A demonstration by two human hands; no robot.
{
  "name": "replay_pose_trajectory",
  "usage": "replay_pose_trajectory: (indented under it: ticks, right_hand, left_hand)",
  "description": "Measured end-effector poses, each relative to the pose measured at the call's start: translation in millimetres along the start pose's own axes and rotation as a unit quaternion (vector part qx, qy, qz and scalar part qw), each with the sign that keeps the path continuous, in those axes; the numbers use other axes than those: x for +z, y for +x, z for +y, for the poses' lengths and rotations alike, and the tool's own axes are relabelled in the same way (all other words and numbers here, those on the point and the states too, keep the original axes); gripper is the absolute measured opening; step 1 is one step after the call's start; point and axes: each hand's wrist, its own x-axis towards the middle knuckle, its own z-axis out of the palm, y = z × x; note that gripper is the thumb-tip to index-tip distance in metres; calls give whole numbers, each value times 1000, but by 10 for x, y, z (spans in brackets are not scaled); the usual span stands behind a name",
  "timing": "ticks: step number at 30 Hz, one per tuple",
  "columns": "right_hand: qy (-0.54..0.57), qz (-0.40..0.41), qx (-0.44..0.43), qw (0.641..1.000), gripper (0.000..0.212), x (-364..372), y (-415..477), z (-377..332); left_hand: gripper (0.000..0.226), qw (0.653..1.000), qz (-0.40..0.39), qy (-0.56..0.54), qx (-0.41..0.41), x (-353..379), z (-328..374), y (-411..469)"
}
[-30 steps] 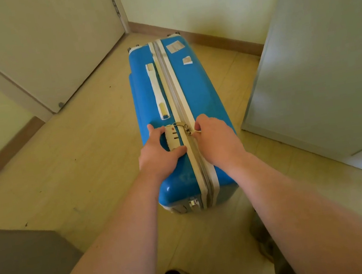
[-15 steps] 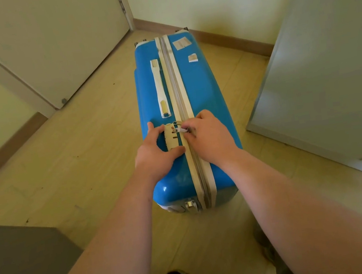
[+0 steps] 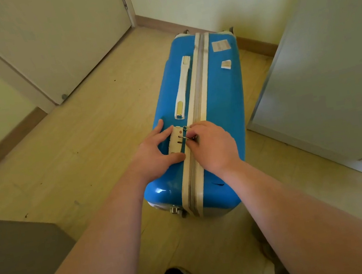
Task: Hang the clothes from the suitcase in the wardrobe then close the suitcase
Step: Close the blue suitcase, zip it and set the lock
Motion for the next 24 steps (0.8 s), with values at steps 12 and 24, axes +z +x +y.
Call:
replay_pose_trajectory:
  ticks: [12,24]
  right_hand:
    - [-18,-25,-2,1000,38,-24,-107,-128]
    - [-11,-99,-67,993,35,-166,166,-1]
  left_hand:
    - [72,992,107,-58,-40,238,58,-275]
    - [60,987,135,-91,-4,325,-87,-248]
